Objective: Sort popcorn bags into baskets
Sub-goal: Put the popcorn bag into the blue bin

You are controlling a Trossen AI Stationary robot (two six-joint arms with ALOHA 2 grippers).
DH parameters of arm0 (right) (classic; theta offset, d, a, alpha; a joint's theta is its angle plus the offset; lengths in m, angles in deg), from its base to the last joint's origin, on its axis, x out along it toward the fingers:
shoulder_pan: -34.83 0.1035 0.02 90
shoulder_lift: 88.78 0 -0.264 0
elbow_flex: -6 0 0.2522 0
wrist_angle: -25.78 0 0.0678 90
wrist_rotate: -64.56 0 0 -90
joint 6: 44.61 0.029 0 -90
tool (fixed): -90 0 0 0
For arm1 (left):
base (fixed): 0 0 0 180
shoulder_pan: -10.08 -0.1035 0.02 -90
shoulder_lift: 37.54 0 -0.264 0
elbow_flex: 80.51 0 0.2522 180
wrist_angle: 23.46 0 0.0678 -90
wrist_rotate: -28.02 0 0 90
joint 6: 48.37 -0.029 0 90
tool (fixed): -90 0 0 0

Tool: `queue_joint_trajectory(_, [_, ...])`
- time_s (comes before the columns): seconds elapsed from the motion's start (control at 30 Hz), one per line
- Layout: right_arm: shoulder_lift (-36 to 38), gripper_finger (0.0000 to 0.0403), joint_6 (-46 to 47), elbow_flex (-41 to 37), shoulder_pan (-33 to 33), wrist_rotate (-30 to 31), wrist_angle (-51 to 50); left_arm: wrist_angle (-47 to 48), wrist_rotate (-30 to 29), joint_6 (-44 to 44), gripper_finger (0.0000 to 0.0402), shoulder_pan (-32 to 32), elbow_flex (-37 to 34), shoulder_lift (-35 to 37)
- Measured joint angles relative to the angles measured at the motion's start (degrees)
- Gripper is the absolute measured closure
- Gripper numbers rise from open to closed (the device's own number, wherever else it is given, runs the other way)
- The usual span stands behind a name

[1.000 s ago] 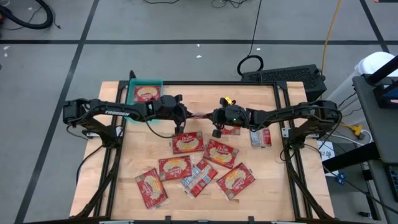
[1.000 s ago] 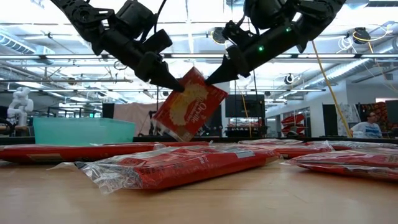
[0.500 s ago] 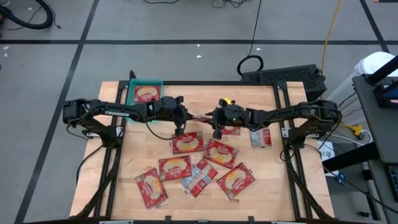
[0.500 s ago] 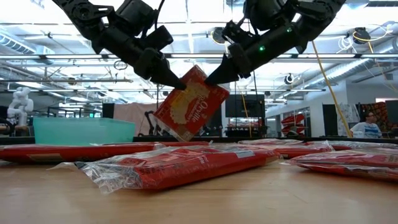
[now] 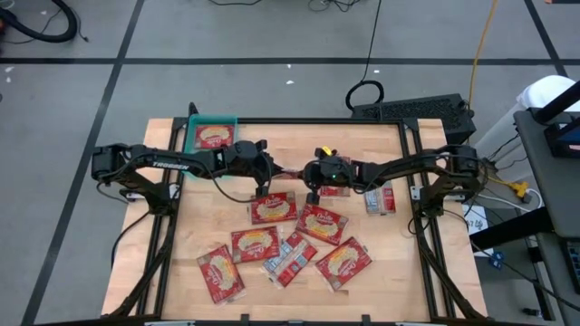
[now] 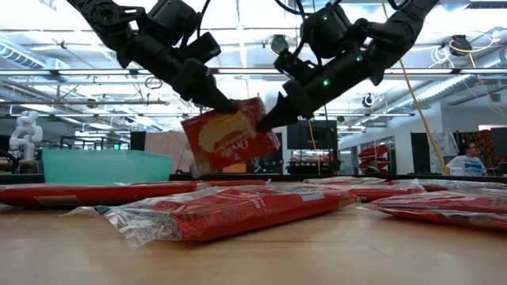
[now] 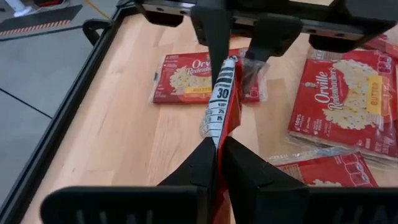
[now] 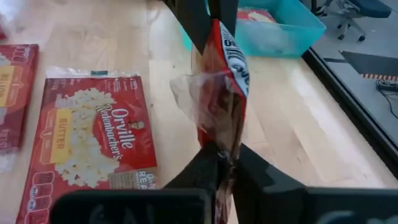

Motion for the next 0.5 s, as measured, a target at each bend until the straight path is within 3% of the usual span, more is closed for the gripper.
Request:
queue_joint_trajectory(0.23, [2.9, 0.0397, -0.2, 0.0, -0.2, 0.0, -1.5, 2.2, -7.1, 0.8, 0.0279, 1.7, 0.1, 2.8])
queue_joint_trajectory(0.4, [5.5, 0.0398, 0.0, 0.0, -0.2, -0.2, -6.2, 9.2, -11.7, 5.3, 0.0209, 2.3, 0.1, 9.5])
queue_joint_trajectory(0.5, [6.6, 0.0399, 1.7, -0.4, -0.2, -0.2, -6.8, 14.4, -12.1, 6.8, 0.0189, 2.2, -1.7, 13.7])
